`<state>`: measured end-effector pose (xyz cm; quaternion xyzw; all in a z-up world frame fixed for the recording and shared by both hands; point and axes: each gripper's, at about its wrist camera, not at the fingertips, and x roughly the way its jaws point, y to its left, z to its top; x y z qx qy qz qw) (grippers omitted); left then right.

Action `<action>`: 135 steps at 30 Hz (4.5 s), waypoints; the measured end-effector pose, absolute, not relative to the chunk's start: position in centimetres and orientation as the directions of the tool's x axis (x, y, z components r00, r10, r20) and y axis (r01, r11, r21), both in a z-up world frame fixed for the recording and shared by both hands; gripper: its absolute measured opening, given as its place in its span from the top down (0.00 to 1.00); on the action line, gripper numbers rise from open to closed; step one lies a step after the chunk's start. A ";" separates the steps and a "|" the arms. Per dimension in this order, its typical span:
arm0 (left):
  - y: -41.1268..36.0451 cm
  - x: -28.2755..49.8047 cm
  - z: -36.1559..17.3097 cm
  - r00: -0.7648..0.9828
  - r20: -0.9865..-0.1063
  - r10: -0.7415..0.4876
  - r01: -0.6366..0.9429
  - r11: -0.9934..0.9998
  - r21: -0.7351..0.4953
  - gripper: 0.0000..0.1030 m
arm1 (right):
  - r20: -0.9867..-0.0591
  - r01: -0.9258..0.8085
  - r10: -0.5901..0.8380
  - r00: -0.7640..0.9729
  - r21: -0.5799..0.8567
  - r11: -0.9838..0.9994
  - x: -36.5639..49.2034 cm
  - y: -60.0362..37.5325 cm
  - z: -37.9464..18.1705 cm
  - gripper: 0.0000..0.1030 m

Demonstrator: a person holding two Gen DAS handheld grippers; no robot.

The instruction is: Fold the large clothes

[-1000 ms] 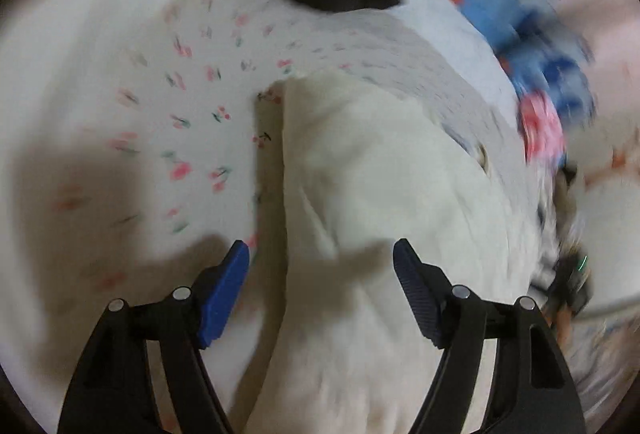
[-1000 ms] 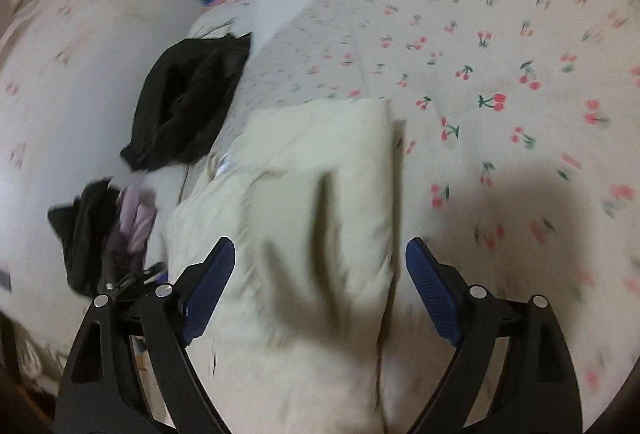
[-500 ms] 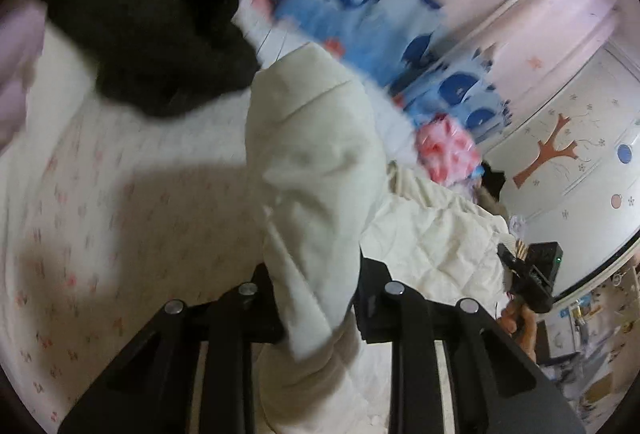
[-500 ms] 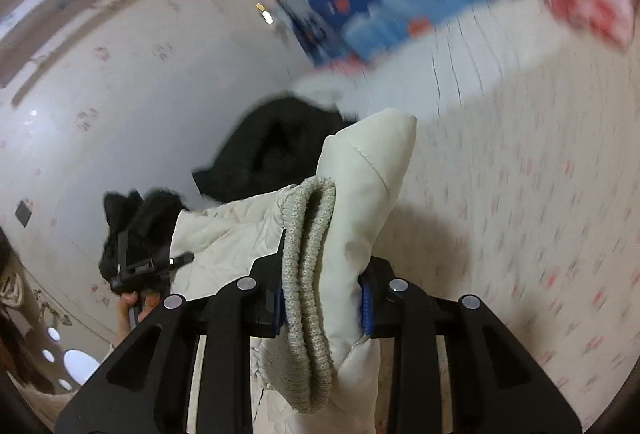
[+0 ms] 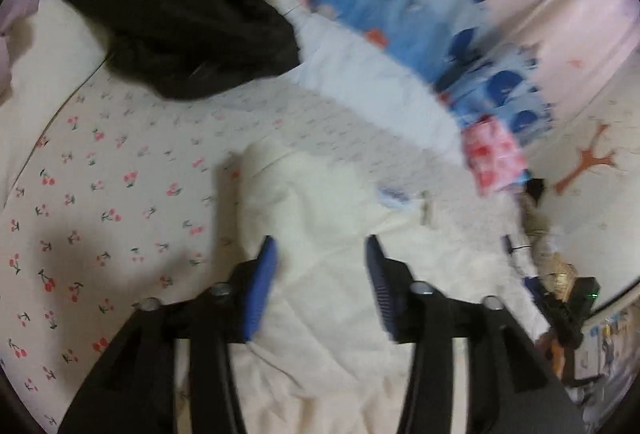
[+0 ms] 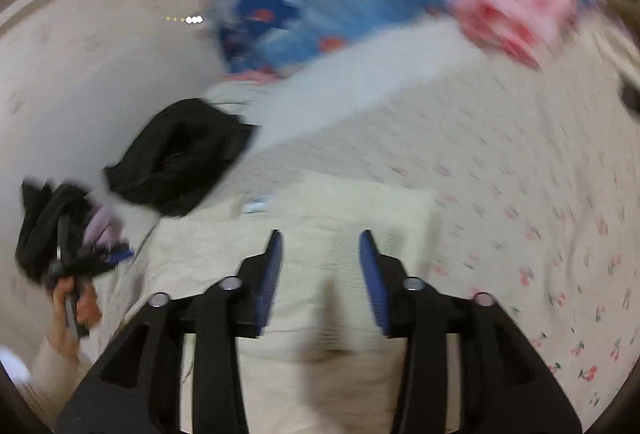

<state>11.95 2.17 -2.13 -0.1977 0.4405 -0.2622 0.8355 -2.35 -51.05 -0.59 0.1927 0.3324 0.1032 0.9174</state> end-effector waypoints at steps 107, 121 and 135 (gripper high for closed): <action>21.5 -27.1 -3.7 0.142 -0.452 -0.881 0.267 0.474 -0.839 0.84 | 0.097 -0.396 0.805 0.586 0.901 0.179 -47.1 -45.5 -6.9 0.84; 22.8 -17.9 5.0 0.361 -0.154 -0.920 0.240 0.251 -0.938 0.85 | 0.313 -0.551 0.709 0.632 0.825 0.126 -36.7 -50.4 1.3 0.84; 14.3 3.6 2.7 0.560 -0.291 -0.776 0.143 0.437 -0.888 0.85 | -0.006 -0.174 0.523 0.852 0.939 0.295 -14.3 -57.2 -4.0 0.83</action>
